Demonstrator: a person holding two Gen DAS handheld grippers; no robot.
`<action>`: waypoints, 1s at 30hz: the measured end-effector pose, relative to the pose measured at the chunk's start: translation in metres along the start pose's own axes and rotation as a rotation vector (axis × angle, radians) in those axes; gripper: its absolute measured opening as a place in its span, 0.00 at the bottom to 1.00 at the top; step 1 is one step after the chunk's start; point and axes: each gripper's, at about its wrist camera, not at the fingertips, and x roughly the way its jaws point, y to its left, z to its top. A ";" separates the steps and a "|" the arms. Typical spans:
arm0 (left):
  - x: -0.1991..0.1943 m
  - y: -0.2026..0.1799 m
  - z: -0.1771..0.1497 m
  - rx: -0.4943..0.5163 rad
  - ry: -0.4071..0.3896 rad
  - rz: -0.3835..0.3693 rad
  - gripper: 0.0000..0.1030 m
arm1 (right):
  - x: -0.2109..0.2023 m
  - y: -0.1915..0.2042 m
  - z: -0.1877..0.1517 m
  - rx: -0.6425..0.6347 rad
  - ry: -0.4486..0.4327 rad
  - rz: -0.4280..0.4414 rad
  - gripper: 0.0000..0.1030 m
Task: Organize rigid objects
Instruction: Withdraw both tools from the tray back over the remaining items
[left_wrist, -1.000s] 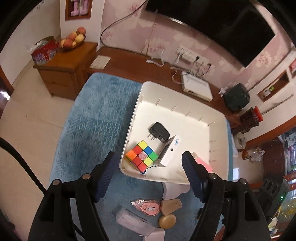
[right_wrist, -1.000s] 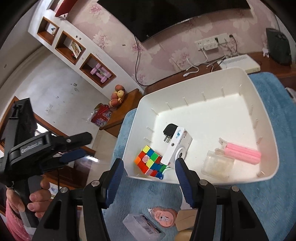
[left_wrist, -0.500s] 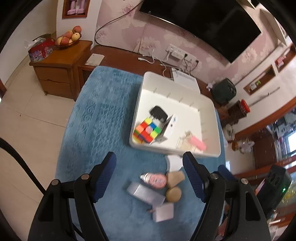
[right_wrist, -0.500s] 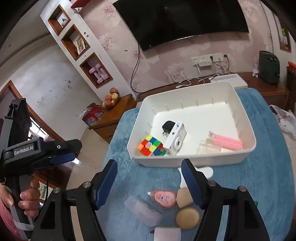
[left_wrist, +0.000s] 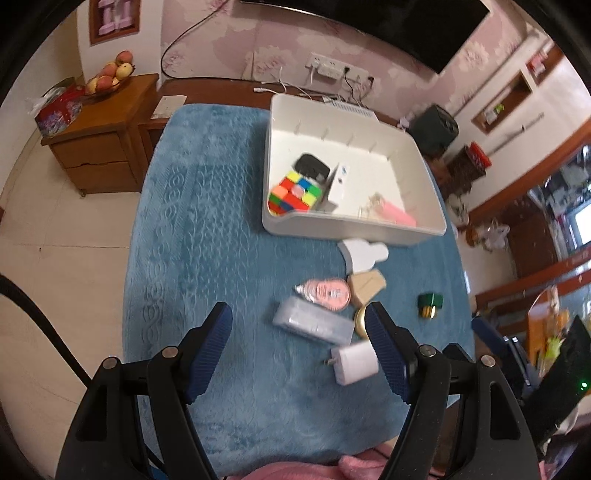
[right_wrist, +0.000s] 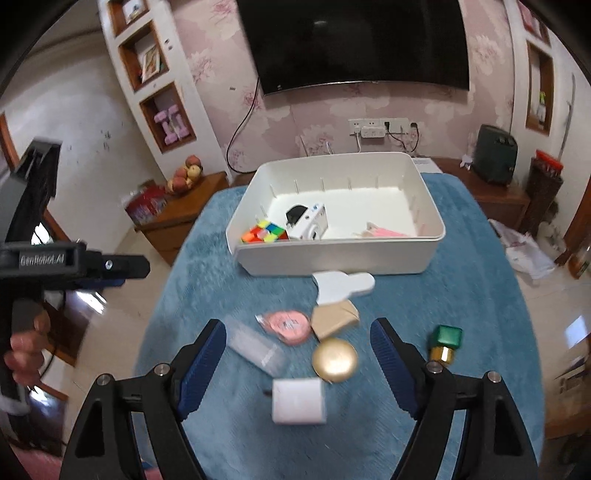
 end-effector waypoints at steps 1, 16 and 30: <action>0.001 -0.002 -0.003 0.007 0.005 0.005 0.75 | -0.002 0.001 -0.003 -0.010 0.002 -0.008 0.79; 0.039 -0.039 -0.041 0.056 0.205 0.016 0.75 | -0.009 -0.019 -0.030 -0.119 0.059 -0.082 0.79; 0.084 -0.066 -0.064 -0.143 0.332 0.126 0.81 | 0.006 -0.054 -0.034 -0.357 0.149 0.000 0.79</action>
